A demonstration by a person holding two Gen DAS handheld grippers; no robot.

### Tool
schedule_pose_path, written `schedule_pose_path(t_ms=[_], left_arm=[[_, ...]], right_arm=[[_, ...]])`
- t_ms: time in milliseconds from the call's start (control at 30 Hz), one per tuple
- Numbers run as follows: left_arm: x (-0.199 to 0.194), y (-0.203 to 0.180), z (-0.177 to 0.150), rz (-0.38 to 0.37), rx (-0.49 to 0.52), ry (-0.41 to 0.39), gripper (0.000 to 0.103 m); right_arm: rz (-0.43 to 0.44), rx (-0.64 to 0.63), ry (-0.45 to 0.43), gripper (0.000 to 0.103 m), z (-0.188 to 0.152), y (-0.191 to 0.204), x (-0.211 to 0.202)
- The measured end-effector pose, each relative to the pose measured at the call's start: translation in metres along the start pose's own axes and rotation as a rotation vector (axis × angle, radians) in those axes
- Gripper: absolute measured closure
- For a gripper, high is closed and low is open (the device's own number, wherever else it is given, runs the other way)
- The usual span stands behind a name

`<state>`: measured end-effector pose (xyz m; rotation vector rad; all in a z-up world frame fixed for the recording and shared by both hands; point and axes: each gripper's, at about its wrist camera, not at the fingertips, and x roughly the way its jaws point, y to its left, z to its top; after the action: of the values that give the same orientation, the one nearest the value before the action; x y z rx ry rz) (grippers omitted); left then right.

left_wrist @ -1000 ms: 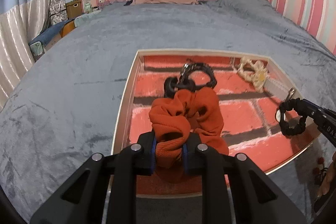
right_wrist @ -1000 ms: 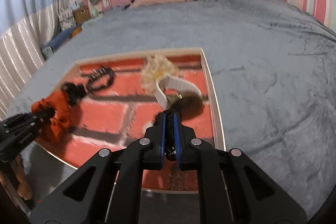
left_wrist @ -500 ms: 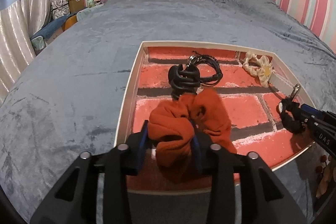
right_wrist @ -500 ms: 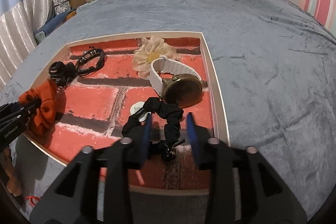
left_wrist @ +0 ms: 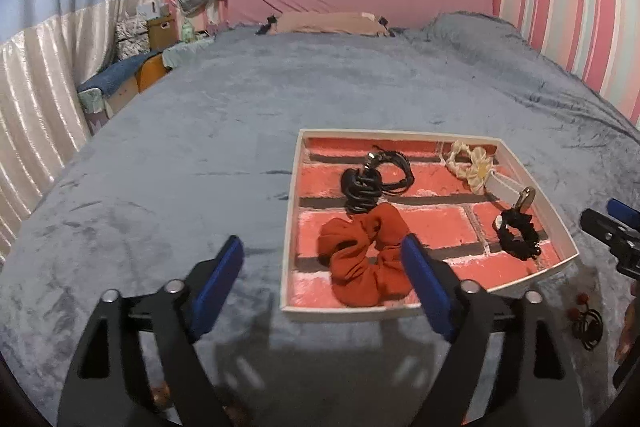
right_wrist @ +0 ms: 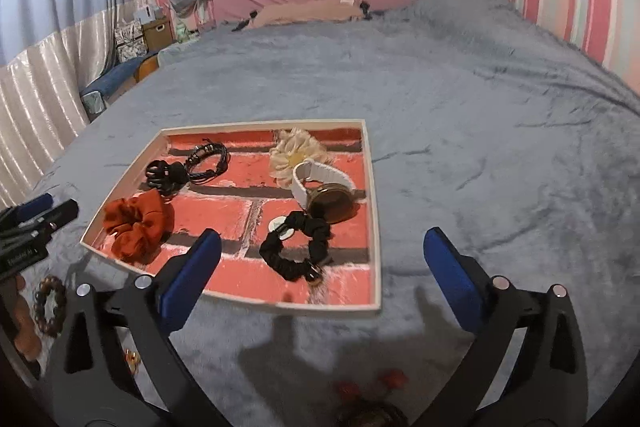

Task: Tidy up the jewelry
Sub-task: 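Move the left tool to the wooden bead bracelet while the right tool approaches the red-ball hair tie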

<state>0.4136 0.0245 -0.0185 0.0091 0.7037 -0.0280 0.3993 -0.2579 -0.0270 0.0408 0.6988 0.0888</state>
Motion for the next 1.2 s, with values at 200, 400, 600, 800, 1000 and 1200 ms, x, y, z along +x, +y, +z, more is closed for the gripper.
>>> schedule_pose_path(t_ms=[200,400,600,800,1000,1200], left_arm=[[-0.042,0.024,-0.013,0.002,-0.022,-0.032,0.02],[-0.084,0.048,-0.028,0.012,-0.03,-0.058,0.019],[-0.112,0.063,-0.044,0.046,-0.031,-0.073,0.019],[-0.121,0.071,-0.066,0.066,-0.036,-0.069,0.019],[-0.115,0.073,-0.093,0.064,-0.033,-0.038,0.019],[-0.1,0.082,-0.114,0.063,-0.049,0.001,0.019]], right_arm=[[-0.025,-0.031,-0.019,0.004,-0.013,-0.008,-0.036],[-0.044,-0.041,-0.042,0.004,-0.029,-0.011,-0.065],[-0.037,-0.018,-0.067,0.004,-0.043,-0.012,-0.083],[-0.046,-0.033,-0.06,0.005,-0.064,-0.005,-0.086],[-0.06,-0.018,-0.032,0.015,-0.086,-0.011,-0.077],[-0.076,0.027,0.02,0.033,-0.098,-0.03,-0.059]])
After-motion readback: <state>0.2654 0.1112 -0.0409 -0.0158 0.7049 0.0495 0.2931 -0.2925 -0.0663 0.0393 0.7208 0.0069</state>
